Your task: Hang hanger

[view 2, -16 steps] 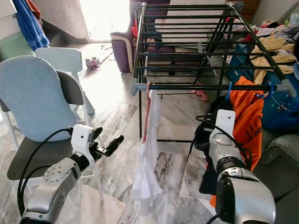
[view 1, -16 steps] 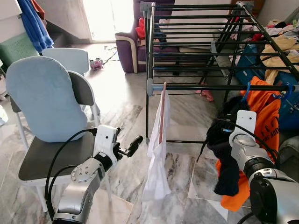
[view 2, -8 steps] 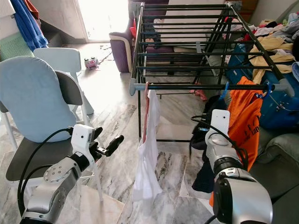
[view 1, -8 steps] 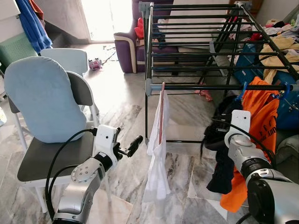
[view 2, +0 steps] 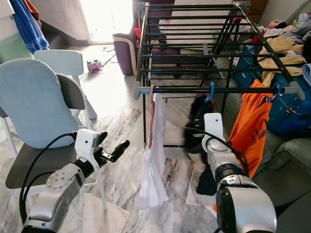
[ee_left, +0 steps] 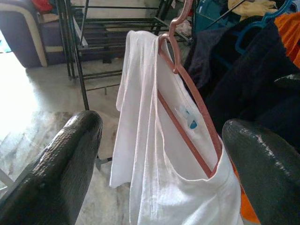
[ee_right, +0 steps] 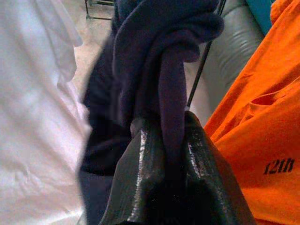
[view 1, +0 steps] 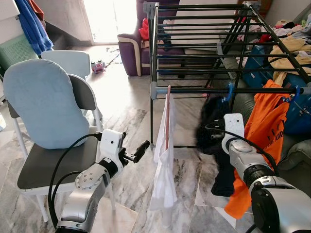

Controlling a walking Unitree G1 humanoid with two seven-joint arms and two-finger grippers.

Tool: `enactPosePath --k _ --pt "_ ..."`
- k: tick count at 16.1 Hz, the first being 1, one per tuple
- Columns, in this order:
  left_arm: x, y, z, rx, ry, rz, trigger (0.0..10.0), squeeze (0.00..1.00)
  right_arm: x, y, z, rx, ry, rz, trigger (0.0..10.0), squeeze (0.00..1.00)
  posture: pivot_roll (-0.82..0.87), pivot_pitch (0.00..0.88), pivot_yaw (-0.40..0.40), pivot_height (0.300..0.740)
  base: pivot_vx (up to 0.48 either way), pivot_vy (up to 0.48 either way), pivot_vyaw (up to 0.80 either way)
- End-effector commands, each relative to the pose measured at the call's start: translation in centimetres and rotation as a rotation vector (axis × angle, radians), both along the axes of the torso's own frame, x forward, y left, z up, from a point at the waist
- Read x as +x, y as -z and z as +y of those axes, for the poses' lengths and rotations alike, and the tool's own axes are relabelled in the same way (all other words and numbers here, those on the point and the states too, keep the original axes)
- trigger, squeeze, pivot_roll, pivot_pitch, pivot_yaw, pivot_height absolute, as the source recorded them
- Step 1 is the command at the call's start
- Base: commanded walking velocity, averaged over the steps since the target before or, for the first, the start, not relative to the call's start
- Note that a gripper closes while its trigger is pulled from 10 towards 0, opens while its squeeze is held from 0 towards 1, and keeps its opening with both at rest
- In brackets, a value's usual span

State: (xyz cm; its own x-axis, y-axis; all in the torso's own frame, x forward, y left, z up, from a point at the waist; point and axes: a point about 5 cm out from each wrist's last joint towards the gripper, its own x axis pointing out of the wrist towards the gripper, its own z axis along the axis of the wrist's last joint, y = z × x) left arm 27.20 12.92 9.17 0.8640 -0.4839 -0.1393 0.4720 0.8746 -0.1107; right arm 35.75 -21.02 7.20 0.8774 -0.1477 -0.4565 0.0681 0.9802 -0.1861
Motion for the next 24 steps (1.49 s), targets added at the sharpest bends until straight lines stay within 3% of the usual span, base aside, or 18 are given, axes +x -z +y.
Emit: enactPosePath --k 1,3,4,5,6,7,14,15,16,21,22,24 --pt "0.2 -0.2 0.0 0.019 0.008 -0.010 10.0 0.00 0.3 -0.5 0.2 -0.012 -0.018 -0.022 1.4 0.00 -0.08 0.000 0.023 0.740 0.000 0.000 0.00" --pt "0.2 -0.2 0.0 0.020 0.006 -0.011 10.0 0.00 0.2 -0.4 -0.3 -0.020 0.005 -0.016 3.5 0.00 -0.08 0.000 0.022 0.740 0.000 0.000 0.00" --pt "0.2 -0.2 0.0 0.021 0.005 -0.011 10.0 0.00 0.1 -0.3 -0.4 -0.019 0.007 -0.012 4.0 0.00 -0.08 0.000 0.022 0.740 0.000 0.000 0.00" --pt "0.2 -0.2 0.0 0.022 0.004 -0.010 10.0 0.00 -0.1 0.0 -0.7 -0.022 0.012 0.003 8.8 0.00 -0.08 0.000 0.021 0.740 0.000 0.000 0.00" --pt "0.2 -0.2 0.0 0.023 0.004 -0.009 10.0 0.00 -0.3 0.1 -0.8 -0.021 0.014 0.010 8.9 0.74 -0.08 0.000 0.022 0.740 0.000 0.000 0.00" --pt "0.2 -0.2 0.0 0.024 0.004 -0.009 10.0 0.00 -0.3 0.1 -1.0 -0.021 0.024 0.009 10.0 1.00 -0.08 0.000 0.022 0.740 0.000 0.000 0.00" --pt "0.3 -0.2 -0.1 0.021 0.007 -0.009 10.0 0.00 0.2 -0.9 -1.6 -0.064 0.026 -0.009 10.0 1.00 -0.08 0.000 0.022 0.740 0.000 0.000 0.00" --pt "0.3 -0.2 -0.2 0.020 0.006 -0.008 10.0 0.00 0.3 -1.0 -1.6 -0.063 0.019 -0.011 10.0 0.29 -0.08 0.000 0.020 0.740 0.000 0.000 0.00" --pt "0.3 -0.2 -0.2 0.021 0.006 -0.008 10.0 0.00 0.4 -1.1 -1.5 -0.064 0.018 -0.009 10.0 0.00 -0.08 0.000 0.019 0.740 0.000 0.000 0.00" --pt "0.3 -0.2 -0.1 0.019 0.002 -0.007 10.0 0.00 0.6 -1.4 -1.4 -0.069 0.002 -0.015 10.0 0.00 -0.07 0.000 0.018 0.740 0.000 0.000 0.00" --pt "0.3 -0.2 -0.1 0.021 0.003 -0.007 10.0 0.00 0.6 -1.4 -1.3 -0.049 0.010 -0.015 0.0 0.00 -0.07 0.000 0.017 0.740 0.000 0.000 0.00" --pt "0.3 -0.2 -0.1 0.021 0.001 -0.007 10.0 0.00 0.5 -1.1 -1.3 -0.031 0.029 -0.003 0.0 0.00 -0.07 0.000 0.014 0.740 0.000 0.000 0.00"
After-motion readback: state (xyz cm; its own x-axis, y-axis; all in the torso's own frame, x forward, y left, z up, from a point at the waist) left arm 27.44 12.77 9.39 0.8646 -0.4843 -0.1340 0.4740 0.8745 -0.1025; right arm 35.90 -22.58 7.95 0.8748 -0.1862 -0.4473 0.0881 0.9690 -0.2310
